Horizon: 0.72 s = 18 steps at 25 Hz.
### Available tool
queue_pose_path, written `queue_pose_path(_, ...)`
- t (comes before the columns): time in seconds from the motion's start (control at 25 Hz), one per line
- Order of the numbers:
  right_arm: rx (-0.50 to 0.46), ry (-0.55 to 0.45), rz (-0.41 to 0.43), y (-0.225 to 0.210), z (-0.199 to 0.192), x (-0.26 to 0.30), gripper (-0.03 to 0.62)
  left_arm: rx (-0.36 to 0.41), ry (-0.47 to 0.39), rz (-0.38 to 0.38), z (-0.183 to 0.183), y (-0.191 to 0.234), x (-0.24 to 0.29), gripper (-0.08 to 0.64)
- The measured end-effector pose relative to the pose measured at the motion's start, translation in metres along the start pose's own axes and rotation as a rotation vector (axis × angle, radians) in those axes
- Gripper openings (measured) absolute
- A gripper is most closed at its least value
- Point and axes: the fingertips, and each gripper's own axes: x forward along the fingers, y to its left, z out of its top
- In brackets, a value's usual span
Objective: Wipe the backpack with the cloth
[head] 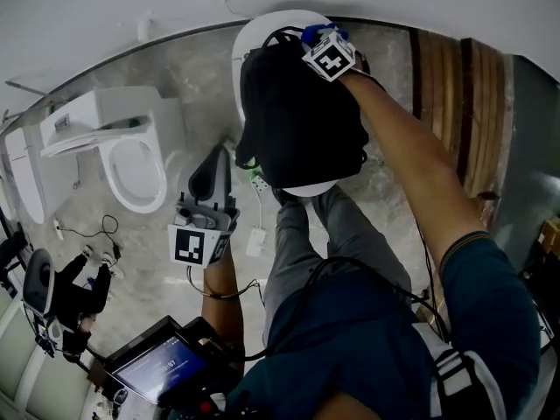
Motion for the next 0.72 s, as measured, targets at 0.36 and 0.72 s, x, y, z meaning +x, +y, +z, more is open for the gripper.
queue_pose_path(0.36, -0.098, -0.062, 0.217, 0.074, 0.06, 0.012, 0.051, -0.023, 0.007, 0.036, -0.01, 0.013, -0.013, 0.005)
queue_pose_path(0.72, -0.723, 0.141, 0.32, 0.213, 0.096, -0.006, 0.051, -0.022, -0.006, 0.068, -0.009, 0.026, -0.025, 0.005)
